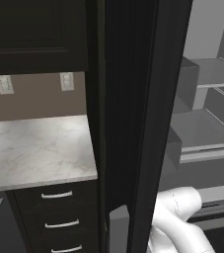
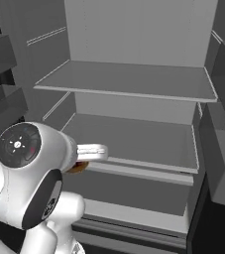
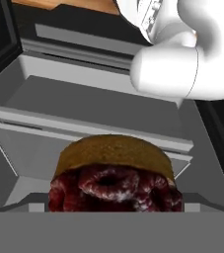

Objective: Take the cakes from the fridge and place them on the empty tray on the dining counter.

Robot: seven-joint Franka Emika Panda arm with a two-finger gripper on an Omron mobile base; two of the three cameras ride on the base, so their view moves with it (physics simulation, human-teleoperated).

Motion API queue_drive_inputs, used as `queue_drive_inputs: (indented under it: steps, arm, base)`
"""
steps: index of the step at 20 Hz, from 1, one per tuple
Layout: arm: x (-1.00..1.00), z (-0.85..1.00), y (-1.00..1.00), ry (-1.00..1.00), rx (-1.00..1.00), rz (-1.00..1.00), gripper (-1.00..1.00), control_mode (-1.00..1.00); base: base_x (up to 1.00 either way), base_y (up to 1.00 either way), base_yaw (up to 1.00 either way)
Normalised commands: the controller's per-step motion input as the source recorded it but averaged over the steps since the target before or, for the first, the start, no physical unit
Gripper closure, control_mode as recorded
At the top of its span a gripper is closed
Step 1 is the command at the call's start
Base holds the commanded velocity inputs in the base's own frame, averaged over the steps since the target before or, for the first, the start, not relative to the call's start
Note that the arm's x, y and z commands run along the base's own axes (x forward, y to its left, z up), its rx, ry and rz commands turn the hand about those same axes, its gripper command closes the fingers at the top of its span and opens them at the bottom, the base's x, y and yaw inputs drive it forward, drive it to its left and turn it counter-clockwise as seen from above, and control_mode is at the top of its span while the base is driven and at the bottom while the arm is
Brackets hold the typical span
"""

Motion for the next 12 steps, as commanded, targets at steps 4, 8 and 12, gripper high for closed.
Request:
queue_drive_inputs:
  steps: [4,8,12]
  arm:
    - [-0.02,-0.17,0.3,0.0,-0.04,0.0,1.0,-1.0]
    - [0.0,0.0,0.0,0.0,0.0,0.0,1.0,1.0]
    - [0.0,0.0,0.0,0.0,0.0,0.0,1.0,1.0]
  base:
    - [0.0,0.0,0.0]
    - [-0.25,-0.15,0.0]
    - [-0.84,-0.42,0.0]
